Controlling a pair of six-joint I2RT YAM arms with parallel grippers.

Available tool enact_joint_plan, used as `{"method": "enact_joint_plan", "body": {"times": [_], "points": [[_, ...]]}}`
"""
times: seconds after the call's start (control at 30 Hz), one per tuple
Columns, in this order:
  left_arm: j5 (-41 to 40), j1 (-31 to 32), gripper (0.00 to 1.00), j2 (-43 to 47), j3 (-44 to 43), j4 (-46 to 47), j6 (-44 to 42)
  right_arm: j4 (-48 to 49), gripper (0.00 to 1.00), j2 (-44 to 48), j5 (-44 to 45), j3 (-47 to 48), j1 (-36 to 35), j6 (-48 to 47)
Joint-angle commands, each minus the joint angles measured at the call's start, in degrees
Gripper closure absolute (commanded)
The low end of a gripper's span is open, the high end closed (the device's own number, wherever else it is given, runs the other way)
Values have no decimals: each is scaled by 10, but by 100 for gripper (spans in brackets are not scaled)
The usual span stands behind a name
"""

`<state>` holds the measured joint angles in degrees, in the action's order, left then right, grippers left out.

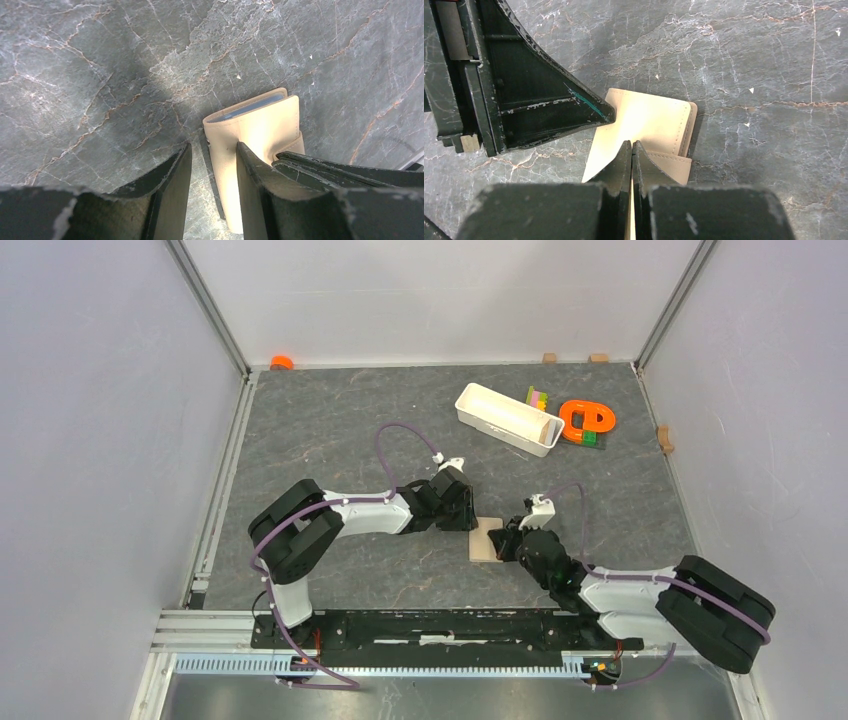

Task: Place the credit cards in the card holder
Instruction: Close the card holder at the center of the board.

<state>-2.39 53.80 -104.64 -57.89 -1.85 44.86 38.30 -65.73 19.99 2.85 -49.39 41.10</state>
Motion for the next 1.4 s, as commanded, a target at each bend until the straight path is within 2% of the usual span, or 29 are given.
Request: {"method": "enact_joint_plan", "body": {"times": [0.0,0.77,0.93,1.03,1.37], "points": [[5,1,54,-12,21,-61,8,-93,100,-32,58,-67,-29,7],[17,-44,54,45,14,-91,-12,-251,100,-123,144,-47,-142,204],[17,-48,54,58,17,-99,-18,-274,100,-172,162,-12,-170,228],[16,-52,54,68,20,-105,-21,-328,100,-201,182,15,-196,263],[18,-61,53,101,37,-110,-23,-417,100,-273,209,67,-256,313]]}}
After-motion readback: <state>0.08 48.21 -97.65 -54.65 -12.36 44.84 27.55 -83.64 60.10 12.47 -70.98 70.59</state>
